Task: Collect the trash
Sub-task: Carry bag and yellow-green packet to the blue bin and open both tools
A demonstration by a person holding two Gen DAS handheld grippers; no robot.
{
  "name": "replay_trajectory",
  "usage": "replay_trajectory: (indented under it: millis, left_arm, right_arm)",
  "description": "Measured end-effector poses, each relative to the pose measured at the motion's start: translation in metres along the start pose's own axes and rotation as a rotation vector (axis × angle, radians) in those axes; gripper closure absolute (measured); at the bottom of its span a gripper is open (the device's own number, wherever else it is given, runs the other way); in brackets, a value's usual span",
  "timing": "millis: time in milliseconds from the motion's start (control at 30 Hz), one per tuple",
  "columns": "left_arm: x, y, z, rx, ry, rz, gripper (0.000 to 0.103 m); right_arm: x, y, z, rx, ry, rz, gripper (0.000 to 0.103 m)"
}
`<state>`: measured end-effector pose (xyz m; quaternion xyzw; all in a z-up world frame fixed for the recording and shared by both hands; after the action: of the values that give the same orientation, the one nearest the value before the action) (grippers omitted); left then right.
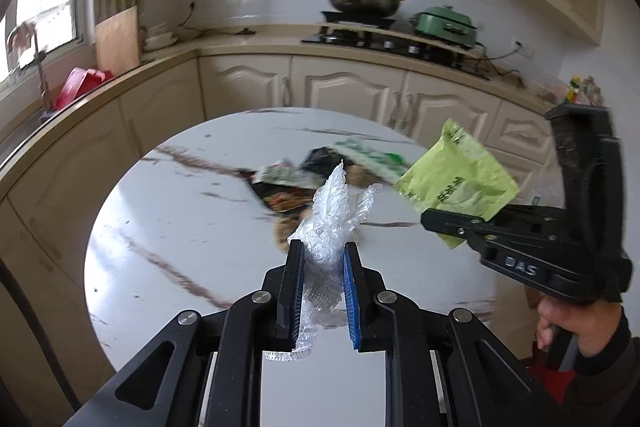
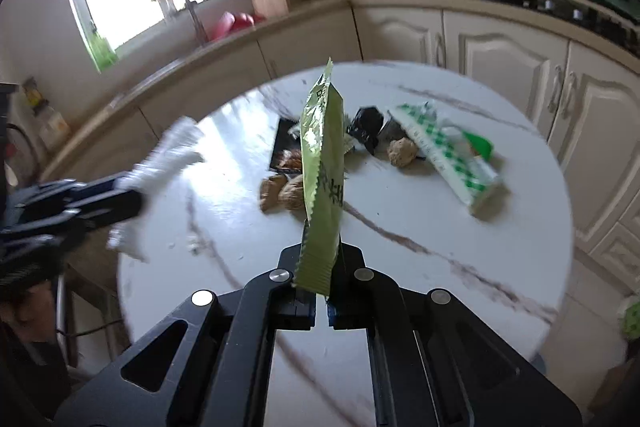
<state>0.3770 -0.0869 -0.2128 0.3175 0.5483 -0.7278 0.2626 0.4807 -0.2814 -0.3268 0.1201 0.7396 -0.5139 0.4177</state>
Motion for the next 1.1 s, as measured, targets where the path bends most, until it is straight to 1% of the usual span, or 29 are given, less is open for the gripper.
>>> replay_trajectory:
  millis: [133,167,200,300,333,400,433,533,600,633,700,733,767,833,900,967,1033,1067,1100]
  left_arm:
    - [0.006,-0.007,0.047,0.039,0.051,0.000,0.088]
    - [0.008,-0.007,0.062,0.054,0.067,-0.005,0.088]
    - [0.010,-0.006,0.075,0.069,0.081,-0.011,0.088]
    - [0.019,0.003,0.126,0.129,0.131,-0.049,0.088]
    - [0.024,0.009,0.148,0.149,0.153,-0.063,0.088]
    - [0.031,0.017,0.178,0.183,0.181,-0.090,0.088]
    - [0.036,0.026,0.201,0.210,0.202,-0.117,0.088]
    - [0.055,0.050,0.248,0.248,0.256,-0.173,0.088]
    - [0.065,0.066,0.271,0.266,0.279,-0.208,0.088]
    - [0.072,0.076,0.284,0.279,0.295,-0.233,0.088]
    - [0.088,0.101,0.308,0.292,0.326,-0.284,0.088]
    - [0.091,0.112,0.315,0.295,0.335,-0.298,0.088]
    - [0.098,0.128,0.323,0.294,0.350,-0.320,0.088]
    - [0.111,0.162,0.334,0.259,0.379,-0.362,0.088]
    - [0.123,0.191,0.344,0.243,0.399,-0.404,0.088]
    - [0.134,0.217,0.357,0.220,0.406,-0.443,0.088]
    - [0.143,0.243,0.364,0.197,0.421,-0.471,0.088]
    - [0.147,0.256,0.369,0.188,0.429,-0.489,0.088]
    - [0.152,0.269,0.371,0.182,0.435,-0.506,0.088]
  right_arm:
    - [0.015,-0.055,0.018,0.036,0.031,0.067,0.099]
    - [0.024,-0.073,0.029,0.056,0.048,0.085,0.099]
    - [0.028,-0.083,0.035,0.064,0.060,0.093,0.099]
    - [0.058,-0.123,0.065,0.115,0.119,0.117,0.099]
    - [0.071,-0.136,0.076,0.135,0.139,0.119,0.099]
    - [0.102,-0.155,0.101,0.177,0.184,0.101,0.099]
    - [0.111,-0.160,0.109,0.190,0.197,0.096,0.099]
    - [0.163,-0.171,0.152,0.232,0.286,0.057,0.099]
    - [0.189,-0.170,0.173,0.247,0.331,0.030,0.099]
    - [0.210,-0.166,0.189,0.250,0.371,0.013,0.099]
    - [0.242,-0.155,0.211,0.253,0.429,-0.023,0.099]
    - [0.255,-0.152,0.219,0.252,0.450,-0.035,0.099]
    - [0.270,-0.143,0.230,0.246,0.481,-0.049,0.098]
    - [0.297,-0.124,0.248,0.233,0.530,-0.085,0.098]
    - [0.323,-0.102,0.263,0.214,0.575,-0.119,0.098]
    - [0.346,-0.079,0.280,0.205,0.613,-0.146,0.093]
    - [0.370,-0.058,0.296,0.201,0.655,-0.181,0.085]
    - [0.381,-0.052,0.303,0.194,0.671,-0.189,0.076]
    - [0.390,-0.046,0.306,0.183,0.690,-0.195,0.070]
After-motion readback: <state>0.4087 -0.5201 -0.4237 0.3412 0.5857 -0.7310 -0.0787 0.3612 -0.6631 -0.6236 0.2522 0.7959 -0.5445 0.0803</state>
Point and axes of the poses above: each gripper's, at about its wrist camera, not at the fingertips, and y roughly the way its jaws point, z to its right, x to its underside, the point moved 8 cm from there along y, roughly the way its jaws point, and after that the axes turned 10 degrees about -y, right-handed, at the moved point
